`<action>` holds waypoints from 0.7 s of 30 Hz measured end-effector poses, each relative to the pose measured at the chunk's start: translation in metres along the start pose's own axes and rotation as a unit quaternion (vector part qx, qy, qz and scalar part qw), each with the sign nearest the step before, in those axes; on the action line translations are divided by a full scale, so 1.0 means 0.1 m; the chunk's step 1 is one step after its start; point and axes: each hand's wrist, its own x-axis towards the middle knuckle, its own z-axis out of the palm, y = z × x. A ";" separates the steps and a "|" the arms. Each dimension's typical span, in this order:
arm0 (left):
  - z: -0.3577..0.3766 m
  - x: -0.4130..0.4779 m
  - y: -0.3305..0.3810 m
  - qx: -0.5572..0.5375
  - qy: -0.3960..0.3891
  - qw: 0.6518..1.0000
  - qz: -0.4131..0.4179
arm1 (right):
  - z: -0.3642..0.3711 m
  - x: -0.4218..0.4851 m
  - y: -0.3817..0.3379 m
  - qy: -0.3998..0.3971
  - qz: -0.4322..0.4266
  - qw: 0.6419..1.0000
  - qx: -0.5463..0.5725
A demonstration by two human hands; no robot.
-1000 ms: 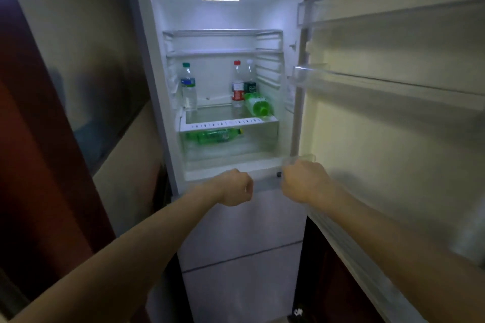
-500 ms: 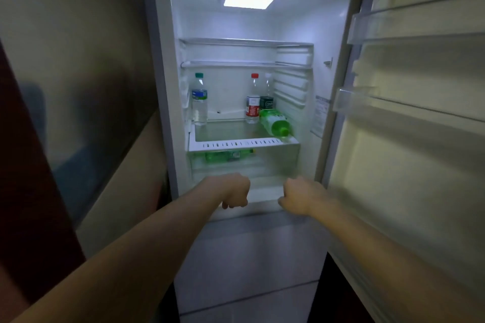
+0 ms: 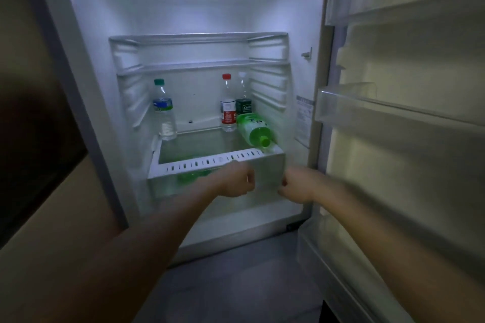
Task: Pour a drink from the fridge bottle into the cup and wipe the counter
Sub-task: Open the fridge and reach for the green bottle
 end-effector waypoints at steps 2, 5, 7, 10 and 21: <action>-0.01 0.19 -0.06 0.006 0.073 0.997 -0.005 | 0.05 0.12 0.09 -0.008 -0.009 1.000 0.012; 0.00 0.51 -0.12 -0.004 0.131 0.991 0.006 | 0.19 0.28 0.15 -0.031 -0.014 0.999 0.018; 0.00 0.74 -0.16 0.019 0.141 0.989 0.025 | 0.28 0.40 0.16 -0.045 -0.016 0.999 0.017; -0.05 1.07 -0.22 0.055 0.169 0.983 0.043 | 0.32 0.54 0.18 -0.046 -0.020 0.999 0.010; 0.13 1.81 -0.80 0.119 0.145 0.979 0.074 | 0.47 0.79 0.18 -0.016 -0.040 0.998 -0.038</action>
